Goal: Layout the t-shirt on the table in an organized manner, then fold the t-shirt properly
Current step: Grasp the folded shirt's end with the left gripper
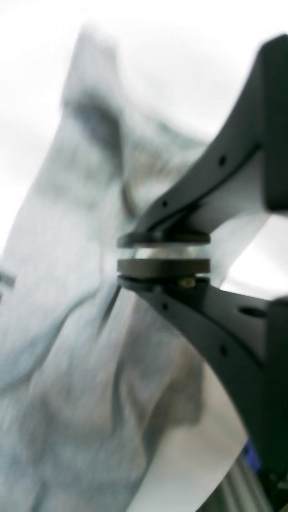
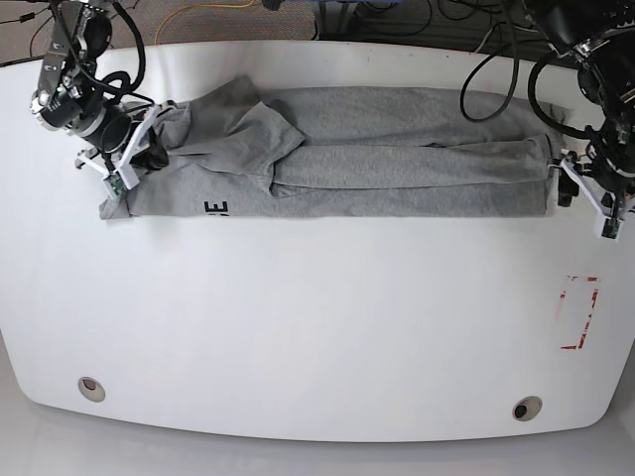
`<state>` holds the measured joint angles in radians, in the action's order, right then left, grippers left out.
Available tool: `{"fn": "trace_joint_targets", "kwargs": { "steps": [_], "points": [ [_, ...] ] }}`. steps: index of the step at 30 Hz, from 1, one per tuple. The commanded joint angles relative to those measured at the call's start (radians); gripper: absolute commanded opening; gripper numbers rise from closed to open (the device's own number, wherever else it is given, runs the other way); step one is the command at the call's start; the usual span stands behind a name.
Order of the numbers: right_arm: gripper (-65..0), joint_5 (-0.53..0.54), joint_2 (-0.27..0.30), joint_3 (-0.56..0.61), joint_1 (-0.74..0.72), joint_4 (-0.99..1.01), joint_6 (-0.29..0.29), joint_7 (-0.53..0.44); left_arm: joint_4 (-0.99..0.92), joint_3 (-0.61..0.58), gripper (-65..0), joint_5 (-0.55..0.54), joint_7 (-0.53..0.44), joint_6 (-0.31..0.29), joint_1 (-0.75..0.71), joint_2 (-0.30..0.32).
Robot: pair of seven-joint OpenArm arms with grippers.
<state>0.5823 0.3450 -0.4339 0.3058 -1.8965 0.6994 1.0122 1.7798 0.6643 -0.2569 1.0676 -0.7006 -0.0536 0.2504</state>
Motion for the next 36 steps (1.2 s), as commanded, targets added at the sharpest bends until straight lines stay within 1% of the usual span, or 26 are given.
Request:
{"fn": "trace_joint_targets", "kwargs": {
  "steps": [1, 4, 8, 10, 13, 15, 19, 22, 26, 32, 36],
  "points": [
    [-60.9, 0.015, -0.019, -0.001, -0.030, -0.010, -0.001, -0.020, 0.010, 0.064, -22.5, -0.054, 0.047, 0.002, 0.011, 0.016],
    [-60.9, -0.029, -0.054, 0.034, -0.058, 0.024, -0.001, -0.020, 0.009, 0.124, -19.0, -0.123, 0.090, 0.002, 0.011, 0.017],
    [-60.9, -0.184, -0.097, 0.091, -0.095, 0.062, -0.001, -0.043, -0.005, 0.165, -13.5, -0.215, 0.118, 0.002, 0.005, 0.019],
    [-60.9, -0.255, -0.123, 0.111, -0.101, 0.074, -0.001, -0.074, -0.036, 0.168, -13.1, -0.246, 0.119, 0.002, 0.002, 0.020],
    [-60.9, -0.339, -0.154, 0.134, -0.101, 0.082, -0.001, -0.118, -0.117, 0.171, -12.9, -0.299, 0.132, 0.002, -0.002, 0.046],
    [-60.9, -0.370, -0.163, 0.143, -0.102, 0.087, -0.001, -0.123, -0.171, 0.170, -12.9, -0.342, 0.133, 0.002, -0.013, 0.059],
    [-60.9, -0.381, -0.165, 0.154, -0.102, 0.091, -0.001, -0.123, -0.294, 0.163, -12.9, -0.470, 0.135, 0.002, -0.032, 0.082],
    [-60.9, -0.381, -0.165, 0.151, -0.102, 0.093, -0.001, -0.123, -0.361, 0.130, -12.9, -0.516, 0.135, 0.002, -0.033, 0.099],
    [-60.9, -0.381, -0.165, 0.152, -0.101, 0.091, -0.001, -0.123, -0.416, 0.079, -13.1, -0.519, 0.132, 0.002, -0.047, 0.117],
    [-60.9, -0.381, -0.165, 0.151, -0.098, 0.091, -0.001, -0.123, -0.423, 0.005, -13.2, -0.519, 0.132, 0.002, -0.050, 0.116],
    [-61.0, -0.381, -0.166, 0.151, -0.098, 0.091, -0.001, -0.123, -0.424, -0.021, -13.2, -0.519, 0.132, 0.002, -0.050, 0.116]
  ]
}}
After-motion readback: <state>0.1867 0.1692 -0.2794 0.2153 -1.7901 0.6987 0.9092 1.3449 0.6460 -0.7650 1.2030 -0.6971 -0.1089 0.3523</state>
